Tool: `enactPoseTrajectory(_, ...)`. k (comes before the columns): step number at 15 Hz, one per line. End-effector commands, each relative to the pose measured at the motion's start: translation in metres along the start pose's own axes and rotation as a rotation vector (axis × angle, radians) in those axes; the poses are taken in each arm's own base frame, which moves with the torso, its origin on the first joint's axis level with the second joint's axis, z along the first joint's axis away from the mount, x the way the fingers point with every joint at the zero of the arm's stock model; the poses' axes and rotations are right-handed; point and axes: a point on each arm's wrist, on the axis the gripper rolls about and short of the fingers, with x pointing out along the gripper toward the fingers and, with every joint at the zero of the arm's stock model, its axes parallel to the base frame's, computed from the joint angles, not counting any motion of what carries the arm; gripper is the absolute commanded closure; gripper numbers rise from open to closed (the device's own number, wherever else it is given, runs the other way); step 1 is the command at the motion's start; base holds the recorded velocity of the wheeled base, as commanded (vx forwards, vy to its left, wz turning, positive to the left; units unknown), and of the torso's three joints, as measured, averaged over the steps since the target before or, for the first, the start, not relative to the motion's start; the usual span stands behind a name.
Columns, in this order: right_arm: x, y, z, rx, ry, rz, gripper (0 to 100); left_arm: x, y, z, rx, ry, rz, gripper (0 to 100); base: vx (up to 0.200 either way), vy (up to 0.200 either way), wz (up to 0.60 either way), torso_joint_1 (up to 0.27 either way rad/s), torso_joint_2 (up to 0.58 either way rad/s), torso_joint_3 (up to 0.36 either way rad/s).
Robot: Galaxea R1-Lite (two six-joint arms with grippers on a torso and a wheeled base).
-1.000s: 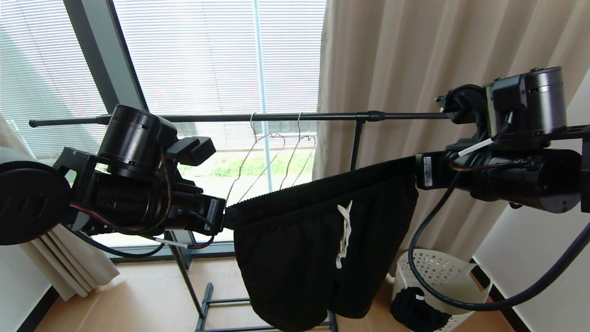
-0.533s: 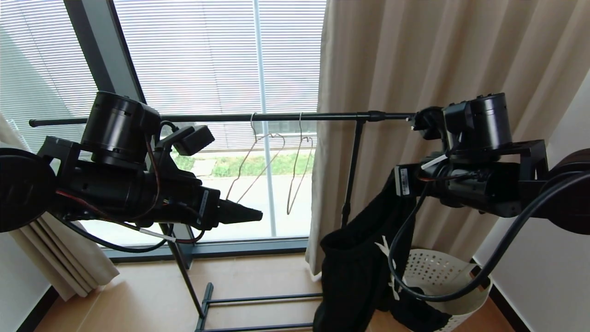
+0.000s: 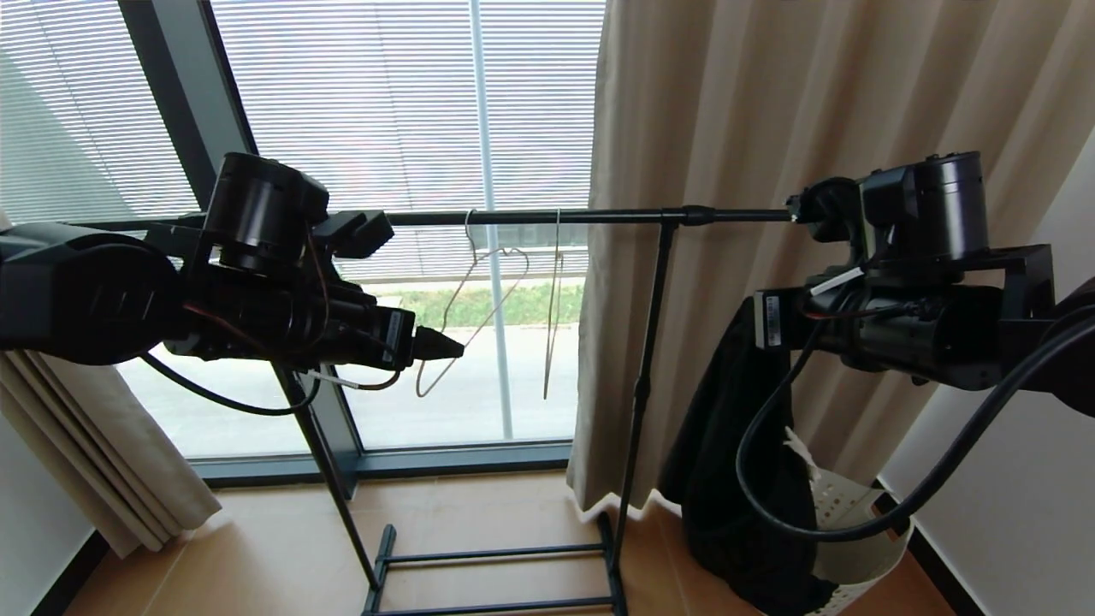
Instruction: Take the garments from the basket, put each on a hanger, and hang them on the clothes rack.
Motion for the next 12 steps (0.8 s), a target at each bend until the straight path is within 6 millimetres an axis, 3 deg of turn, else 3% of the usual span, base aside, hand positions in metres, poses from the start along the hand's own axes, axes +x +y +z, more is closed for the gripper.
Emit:
enactPoseTrajectory(1,-0.006,-0.006,0.004,0.014,-0.017,0.001,100,0.035,0.015,0.015,-0.007,-0.003,0.048,0,0.0,0.0,0.0,0.0,0.0,0.0)
enactPoseTrajectory(7,-0.015,-0.013,0.007,0.021,-0.036,0.029,100,0.097,0.038,0.048,0.04,-0.066,0.104,0,0.0,0.0,0.0,0.0,0.0,0.0)
enactPoseTrajectory(12,-0.013,-0.014,0.006,0.015,-0.033,0.024,100,0.156,0.061,0.048,0.028,-0.071,0.16,0,0.0,0.0,0.0,0.0,0.0,0.0)
